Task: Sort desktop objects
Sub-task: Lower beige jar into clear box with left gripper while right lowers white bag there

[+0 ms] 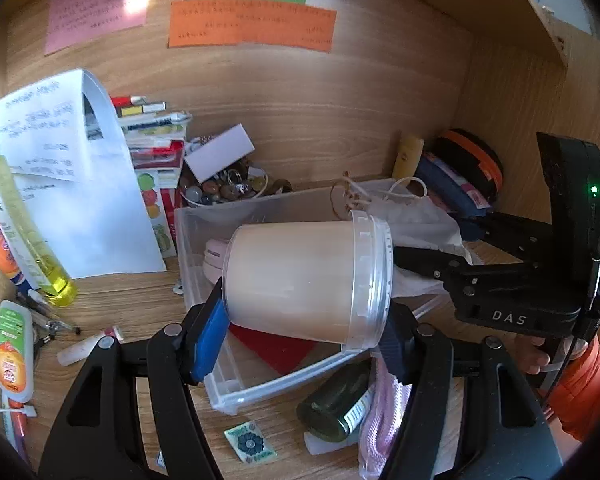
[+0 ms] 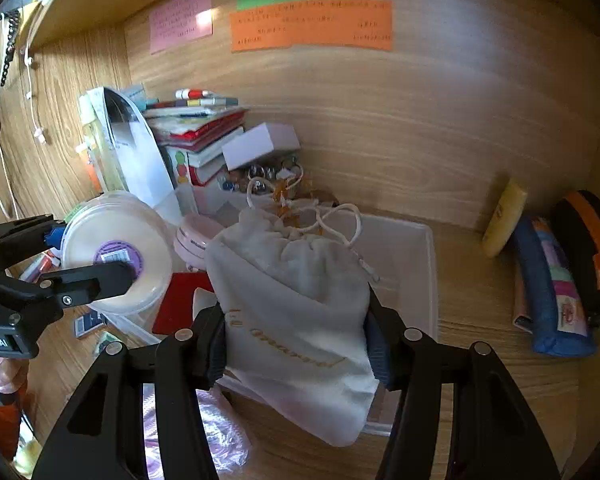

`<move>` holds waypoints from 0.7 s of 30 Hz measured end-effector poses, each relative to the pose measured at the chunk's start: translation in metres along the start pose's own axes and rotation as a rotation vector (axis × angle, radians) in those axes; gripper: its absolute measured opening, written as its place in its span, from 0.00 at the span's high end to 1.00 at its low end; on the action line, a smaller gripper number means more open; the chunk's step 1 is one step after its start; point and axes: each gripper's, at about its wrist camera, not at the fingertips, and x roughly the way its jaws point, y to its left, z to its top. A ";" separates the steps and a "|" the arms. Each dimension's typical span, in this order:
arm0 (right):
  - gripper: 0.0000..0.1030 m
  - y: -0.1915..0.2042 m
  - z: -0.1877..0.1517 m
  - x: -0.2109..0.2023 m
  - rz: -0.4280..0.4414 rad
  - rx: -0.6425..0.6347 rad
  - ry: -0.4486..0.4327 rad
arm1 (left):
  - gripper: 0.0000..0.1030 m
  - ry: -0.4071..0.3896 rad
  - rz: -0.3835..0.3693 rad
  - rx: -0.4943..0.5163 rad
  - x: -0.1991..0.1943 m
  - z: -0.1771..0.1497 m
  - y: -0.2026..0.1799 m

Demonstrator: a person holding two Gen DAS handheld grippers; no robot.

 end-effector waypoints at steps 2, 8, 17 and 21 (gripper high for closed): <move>0.49 -0.003 -0.001 0.006 0.013 0.008 0.023 | 0.37 0.006 0.015 0.002 0.006 0.000 0.000; 0.49 -0.008 -0.008 0.025 0.038 0.026 0.088 | 0.37 0.012 0.018 0.007 0.013 -0.001 0.001; 0.47 -0.006 -0.009 0.028 0.050 0.017 0.106 | 0.37 0.045 0.039 0.000 0.025 -0.004 0.007; 0.46 -0.003 -0.006 0.029 0.057 0.007 0.121 | 0.36 0.058 0.061 -0.012 0.028 -0.004 0.010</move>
